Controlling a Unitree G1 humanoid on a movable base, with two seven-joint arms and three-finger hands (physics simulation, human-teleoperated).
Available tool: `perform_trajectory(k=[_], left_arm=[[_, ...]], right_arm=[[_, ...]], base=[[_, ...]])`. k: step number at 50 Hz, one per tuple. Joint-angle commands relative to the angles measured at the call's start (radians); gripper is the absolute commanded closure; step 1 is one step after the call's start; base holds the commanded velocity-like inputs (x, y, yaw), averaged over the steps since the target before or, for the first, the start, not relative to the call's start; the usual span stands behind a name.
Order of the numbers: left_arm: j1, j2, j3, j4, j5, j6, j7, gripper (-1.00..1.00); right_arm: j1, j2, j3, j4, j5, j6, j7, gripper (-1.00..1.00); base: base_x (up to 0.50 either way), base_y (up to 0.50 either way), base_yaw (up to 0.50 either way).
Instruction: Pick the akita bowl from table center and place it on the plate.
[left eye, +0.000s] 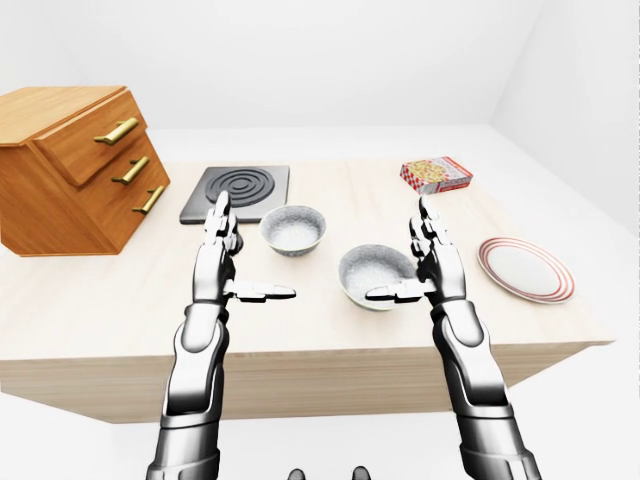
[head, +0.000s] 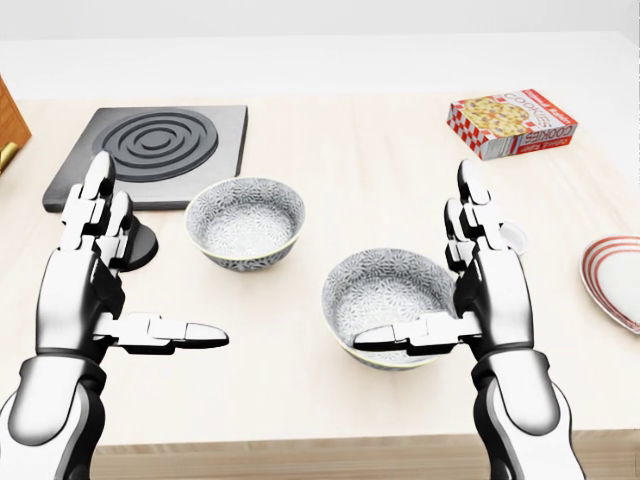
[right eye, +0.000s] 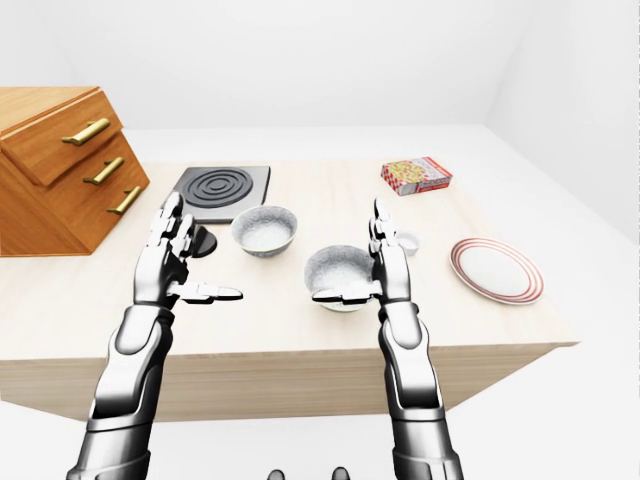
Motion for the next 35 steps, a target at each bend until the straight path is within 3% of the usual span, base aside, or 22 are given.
perform_trajectory(k=[1,16,28,35], left_arm=[[0.001,0.001,0.002,-0.017,0.008,0.000,-0.007,-1.00],[0.002,-0.002,0.000,-0.015,0.010,0.000,-0.006,-1.00],[0.005,-0.002,0.001,-0.020,0.011,0.000,-0.008,-1.00],[0.004,0.000,0.004,-0.026,0.009,0.000,-0.007,-1.00]], right_arm=[[-0.006,0.000,0.001,-0.001,0.003,0.000,0.001,-1.00],[-0.013,0.000,0.002,0.004,0.005,0.000,0.005,-1.00],[-0.021,0.003,0.001,0.016,0.004,0.000,-0.011,-1.00],[-0.006,-0.001,0.004,0.011,-0.005,0.000,-0.006,-1.00]], base=[[0.00,-0.50,0.00],[0.02,-0.50,0.00],[0.33,-0.48,0.00],[0.00,0.00,0.00]])
